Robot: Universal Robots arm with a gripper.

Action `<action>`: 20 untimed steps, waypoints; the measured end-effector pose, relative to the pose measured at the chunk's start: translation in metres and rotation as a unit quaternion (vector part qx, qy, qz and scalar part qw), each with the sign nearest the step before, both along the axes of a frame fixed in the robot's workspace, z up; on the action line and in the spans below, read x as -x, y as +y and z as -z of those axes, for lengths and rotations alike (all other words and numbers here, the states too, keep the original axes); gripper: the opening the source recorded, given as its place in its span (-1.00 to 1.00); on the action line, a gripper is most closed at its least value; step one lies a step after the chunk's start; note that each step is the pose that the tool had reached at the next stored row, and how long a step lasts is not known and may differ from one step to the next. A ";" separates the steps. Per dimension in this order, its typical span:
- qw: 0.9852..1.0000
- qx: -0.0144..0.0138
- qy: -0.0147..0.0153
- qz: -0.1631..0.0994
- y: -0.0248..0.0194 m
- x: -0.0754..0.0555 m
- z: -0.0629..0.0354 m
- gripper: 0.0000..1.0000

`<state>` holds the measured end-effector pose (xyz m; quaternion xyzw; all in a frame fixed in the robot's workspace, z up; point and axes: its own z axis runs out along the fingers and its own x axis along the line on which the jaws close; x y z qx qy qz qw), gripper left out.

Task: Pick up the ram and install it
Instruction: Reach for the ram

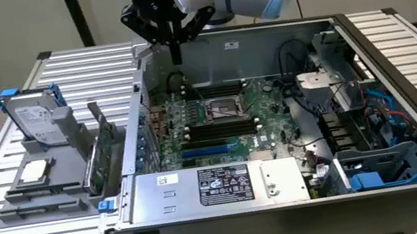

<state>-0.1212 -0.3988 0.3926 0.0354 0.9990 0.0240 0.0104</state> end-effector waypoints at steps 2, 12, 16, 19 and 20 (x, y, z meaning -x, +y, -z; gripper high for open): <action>1.000 0.000 0.000 0.000 0.0000 0.000 0.0000 -1.00; 1.000 0.000 0.000 0.000 0.0000 0.000 0.0000 -1.00; 1.000 0.000 0.000 0.000 -0.0051 0.003 0.0002 -1.00; 1.000 0.000 0.000 0.000 -0.0145 0.011 0.0008 -1.00; 1.000 0.000 0.000 0.000 -0.0166 0.015 0.0011 -1.00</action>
